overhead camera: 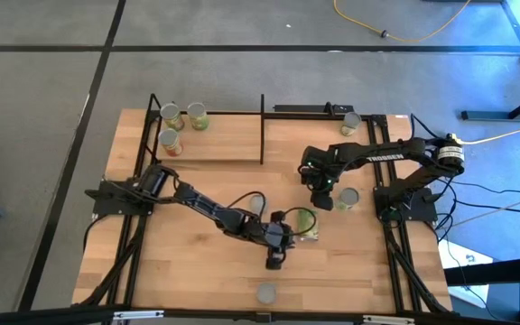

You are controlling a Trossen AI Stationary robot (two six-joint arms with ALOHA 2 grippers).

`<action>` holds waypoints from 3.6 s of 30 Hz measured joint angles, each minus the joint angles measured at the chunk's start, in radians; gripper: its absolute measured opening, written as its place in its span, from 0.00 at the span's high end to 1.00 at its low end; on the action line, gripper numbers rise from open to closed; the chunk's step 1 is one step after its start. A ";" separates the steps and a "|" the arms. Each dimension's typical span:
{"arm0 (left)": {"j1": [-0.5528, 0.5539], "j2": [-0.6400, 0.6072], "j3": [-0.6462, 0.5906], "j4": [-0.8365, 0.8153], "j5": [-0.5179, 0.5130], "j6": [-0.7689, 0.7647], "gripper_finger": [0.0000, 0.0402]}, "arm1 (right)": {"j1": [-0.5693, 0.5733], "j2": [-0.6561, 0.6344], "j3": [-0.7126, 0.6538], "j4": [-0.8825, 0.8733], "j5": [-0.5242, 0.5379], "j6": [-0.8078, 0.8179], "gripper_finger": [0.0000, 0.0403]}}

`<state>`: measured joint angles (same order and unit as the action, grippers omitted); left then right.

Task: Pick and place cans onto a shelf
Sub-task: Put the canned pears can on the shelf

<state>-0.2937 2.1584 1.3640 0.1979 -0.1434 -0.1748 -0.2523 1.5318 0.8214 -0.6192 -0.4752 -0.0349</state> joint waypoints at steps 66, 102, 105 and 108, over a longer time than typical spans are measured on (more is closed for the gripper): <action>0.004 0.048 0.000 0.136 -0.068 0.007 0.86 | 0.002 0.001 -0.059 0.103 -0.084 0.052 0.92; -0.075 0.048 0.027 0.151 -0.449 0.028 0.86 | 0.002 0.183 -0.059 0.209 -0.150 0.061 0.92; -0.076 0.048 0.027 0.150 -0.450 0.029 0.86 | 0.001 0.183 -0.059 0.213 -0.148 0.061 0.92; -0.077 0.048 0.027 0.148 -0.450 0.029 0.86 | 0.001 0.183 -0.059 0.213 -0.148 0.061 0.92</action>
<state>-0.3706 2.2066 1.3911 0.3458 -0.5931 -0.1463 -0.2512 1.7145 0.7624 -0.4061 -0.6230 0.0260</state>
